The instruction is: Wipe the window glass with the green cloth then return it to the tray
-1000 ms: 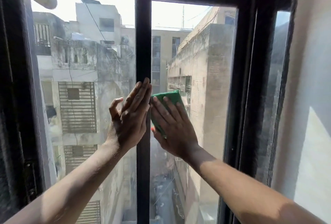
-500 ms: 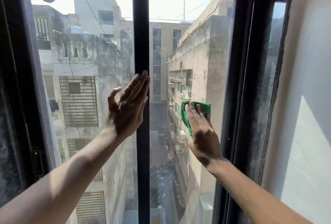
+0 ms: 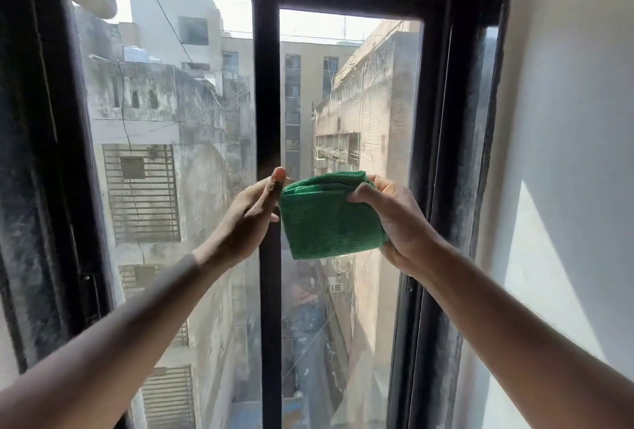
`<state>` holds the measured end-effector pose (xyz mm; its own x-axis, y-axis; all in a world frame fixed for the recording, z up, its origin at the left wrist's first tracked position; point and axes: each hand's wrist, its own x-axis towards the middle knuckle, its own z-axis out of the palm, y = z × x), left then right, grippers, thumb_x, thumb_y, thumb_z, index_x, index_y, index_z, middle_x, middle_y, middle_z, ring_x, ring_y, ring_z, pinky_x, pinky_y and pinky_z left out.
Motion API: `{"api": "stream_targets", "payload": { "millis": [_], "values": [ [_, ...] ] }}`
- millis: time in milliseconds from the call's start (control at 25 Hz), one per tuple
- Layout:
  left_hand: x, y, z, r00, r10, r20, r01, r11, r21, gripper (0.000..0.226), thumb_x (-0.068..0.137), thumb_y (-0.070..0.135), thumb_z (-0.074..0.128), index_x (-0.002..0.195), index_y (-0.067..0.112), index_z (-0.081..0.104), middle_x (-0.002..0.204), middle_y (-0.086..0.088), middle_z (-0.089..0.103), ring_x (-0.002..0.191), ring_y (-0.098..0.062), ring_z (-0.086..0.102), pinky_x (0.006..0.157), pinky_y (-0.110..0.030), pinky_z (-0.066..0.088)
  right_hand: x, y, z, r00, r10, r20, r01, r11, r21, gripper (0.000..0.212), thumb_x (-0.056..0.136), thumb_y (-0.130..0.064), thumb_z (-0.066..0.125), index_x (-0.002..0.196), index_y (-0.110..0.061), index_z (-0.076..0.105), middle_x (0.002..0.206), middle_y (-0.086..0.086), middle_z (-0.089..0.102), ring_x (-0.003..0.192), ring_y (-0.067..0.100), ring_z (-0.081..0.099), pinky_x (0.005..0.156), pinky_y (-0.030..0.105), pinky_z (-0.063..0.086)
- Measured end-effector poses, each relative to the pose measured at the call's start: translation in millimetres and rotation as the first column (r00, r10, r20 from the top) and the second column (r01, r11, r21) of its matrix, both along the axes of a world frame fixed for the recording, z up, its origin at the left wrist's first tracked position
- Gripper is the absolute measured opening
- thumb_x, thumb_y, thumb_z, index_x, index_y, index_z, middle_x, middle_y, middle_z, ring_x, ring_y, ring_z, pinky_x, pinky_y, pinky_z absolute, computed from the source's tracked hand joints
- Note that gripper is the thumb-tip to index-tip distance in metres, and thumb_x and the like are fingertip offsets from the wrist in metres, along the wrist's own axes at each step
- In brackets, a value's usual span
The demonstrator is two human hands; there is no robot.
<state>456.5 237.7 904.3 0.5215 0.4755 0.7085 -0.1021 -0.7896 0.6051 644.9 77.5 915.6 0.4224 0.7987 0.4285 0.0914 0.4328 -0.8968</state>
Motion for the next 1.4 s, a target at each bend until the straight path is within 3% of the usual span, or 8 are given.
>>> {"api": "stream_targets", "payload": {
  "millis": [160, 440, 640, 800, 960, 1080, 1200, 1400],
  "values": [
    [-44, -43, -33, 0.991, 0.016, 0.136, 0.043, 0.907, -0.419, 0.065, 0.101, 0.072, 0.032, 0.095, 0.02, 0.07, 0.077, 0.01, 0.073, 0.069, -0.006, 0.071, 0.058, -0.028, 0.06, -56, 0, -40, 0.998, 0.029, -0.049, -0.029, 1.0, -0.003, 0.018, 0.103, -0.012, 0.07, 0.117, -0.007, 0.08, 0.105, 0.021, 0.082, 0.095, 0.027, 0.074, 0.074, 0.036, 0.061],
    [-185, -72, -188, 0.874, 0.48, -0.073, -0.471, 0.802, -0.367, 0.057, 0.119, 0.051, 0.043, 0.08, 0.01, 0.054, 0.066, -0.018, 0.05, 0.057, -0.007, 0.044, 0.056, -0.027, 0.037, -174, 26, -196, 0.936, 0.278, -0.215, -0.324, 0.919, -0.225, 0.028, 0.092, -0.023, 0.084, 0.114, -0.006, 0.085, 0.107, 0.02, 0.087, 0.087, 0.023, 0.083, 0.07, 0.033, 0.07],
    [-290, -110, -358, 0.695, 0.606, -0.388, -0.711, 0.5, -0.494, 0.051, 0.119, 0.043, 0.049, 0.087, 0.003, 0.054, 0.067, -0.013, 0.052, 0.066, -0.021, 0.048, 0.067, -0.041, 0.036, -265, 28, -363, 0.875, 0.424, -0.233, -0.481, 0.706, -0.52, 0.024, 0.104, -0.016, 0.076, 0.121, 0.0, 0.082, 0.122, 0.03, 0.082, 0.104, 0.036, 0.079, 0.104, 0.053, 0.06],
    [-356, -149, -500, 0.53, 0.621, -0.577, -0.816, 0.189, -0.545, 0.042, 0.118, 0.041, 0.049, 0.088, 0.014, 0.057, 0.067, 0.001, 0.053, 0.075, -0.033, 0.054, 0.072, -0.039, 0.033, -337, 29, -504, 0.831, 0.495, -0.254, -0.518, 0.521, -0.678, 0.016, 0.102, -0.016, 0.08, 0.111, -0.004, 0.086, 0.113, 0.026, 0.085, 0.094, 0.028, 0.08, 0.087, 0.038, 0.065],
    [-413, -186, -646, 0.404, 0.572, -0.714, -0.857, -0.037, -0.514, 0.044, 0.12, 0.042, 0.044, 0.105, 0.008, 0.066, 0.092, -0.018, 0.075, 0.099, -0.043, 0.073, 0.083, -0.05, 0.052, -404, 27, -657, 0.795, 0.532, -0.291, -0.515, 0.339, -0.788, 0.015, 0.098, -0.012, 0.085, 0.11, -0.003, 0.087, 0.112, 0.027, 0.085, 0.091, 0.026, 0.078, 0.091, 0.043, 0.064],
    [-440, -219, -762, 0.301, 0.475, -0.827, -0.92, -0.085, -0.383, 0.049, 0.12, 0.042, 0.041, 0.11, 0.0, 0.062, 0.097, -0.034, 0.073, 0.099, -0.055, 0.07, 0.082, -0.06, 0.054, -441, 16, -779, 0.755, 0.631, -0.177, -0.42, 0.259, -0.87, 0.02, 0.095, -0.02, 0.089, 0.106, -0.003, 0.087, 0.103, 0.021, 0.087, 0.084, 0.02, 0.075, 0.086, 0.046, 0.064],
    [-456, -247, -864, 0.22, 0.377, -0.9, -0.947, -0.138, -0.289, 0.05, 0.12, 0.044, 0.042, 0.114, -0.001, 0.063, 0.104, -0.038, 0.073, 0.106, -0.06, 0.068, 0.083, -0.062, 0.052, -466, 2, -891, 0.691, 0.723, -0.012, -0.328, 0.299, -0.896, 0.023, 0.088, -0.03, 0.095, 0.093, -0.01, 0.086, 0.08, 0.004, 0.081, 0.067, 0.002, 0.065, 0.066, 0.025, 0.05],
    [-454, -263, -925, 0.087, 0.192, -0.977, -0.996, 0.009, -0.087, 0.053, 0.119, 0.05, 0.041, 0.116, 0.002, 0.064, 0.107, -0.039, 0.076, 0.106, -0.061, 0.071, 0.082, -0.065, 0.054, -467, -24, -964, 0.48, 0.796, 0.369, -0.123, 0.478, -0.87, 0.044, 0.094, -0.044, 0.086, 0.112, -0.006, 0.074, 0.114, 0.018, 0.069, 0.107, 0.037, 0.065, 0.082, 0.042, 0.049]
  ]
}}
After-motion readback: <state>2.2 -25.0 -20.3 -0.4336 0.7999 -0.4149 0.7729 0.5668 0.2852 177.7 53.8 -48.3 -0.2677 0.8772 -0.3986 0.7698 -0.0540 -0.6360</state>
